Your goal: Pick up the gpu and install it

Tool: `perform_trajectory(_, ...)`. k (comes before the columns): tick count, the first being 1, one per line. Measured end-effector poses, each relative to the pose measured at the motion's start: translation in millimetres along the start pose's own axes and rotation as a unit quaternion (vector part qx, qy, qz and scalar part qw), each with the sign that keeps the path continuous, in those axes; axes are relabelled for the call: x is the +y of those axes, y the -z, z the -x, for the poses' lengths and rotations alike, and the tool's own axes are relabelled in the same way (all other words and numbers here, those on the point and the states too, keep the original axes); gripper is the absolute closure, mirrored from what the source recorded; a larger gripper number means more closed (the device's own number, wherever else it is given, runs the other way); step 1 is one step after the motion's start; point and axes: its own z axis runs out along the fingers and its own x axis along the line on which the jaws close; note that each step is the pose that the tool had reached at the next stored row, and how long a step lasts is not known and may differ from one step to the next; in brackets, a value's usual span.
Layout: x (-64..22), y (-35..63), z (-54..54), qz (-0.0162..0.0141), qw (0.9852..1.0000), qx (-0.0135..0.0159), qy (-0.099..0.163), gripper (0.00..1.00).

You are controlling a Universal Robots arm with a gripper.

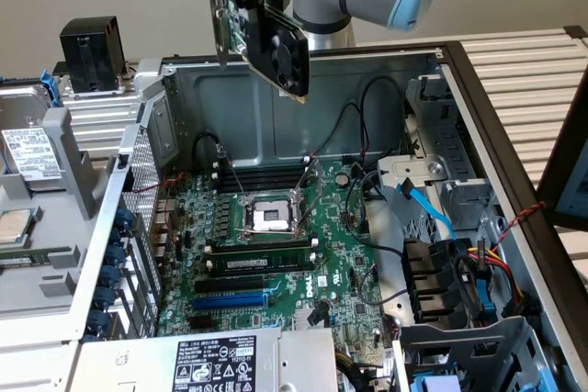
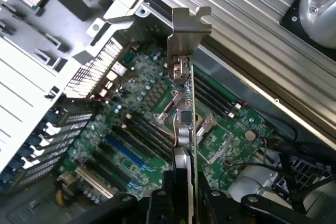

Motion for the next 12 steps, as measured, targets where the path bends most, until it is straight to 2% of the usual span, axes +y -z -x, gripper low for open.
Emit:
perform_trajectory(3, 0.0, -0.6, 0.0, 0.0000, 0.9996, -0.0001, 0.028, 0.73)
perform_trajectory(6, 0.0, -1.2, 0.0, 0.0001, 0.9985, -0.0002, 0.055, 0.73)
perform_trajectory(10, 0.0, -2.1, 0.1, -0.0002, 0.9959, -0.0001, 0.091, 0.73)
perform_trajectory(12, 0.0, -2.6, 0.1, -0.0004, 0.9940, 0.0000, 0.109, 0.73)
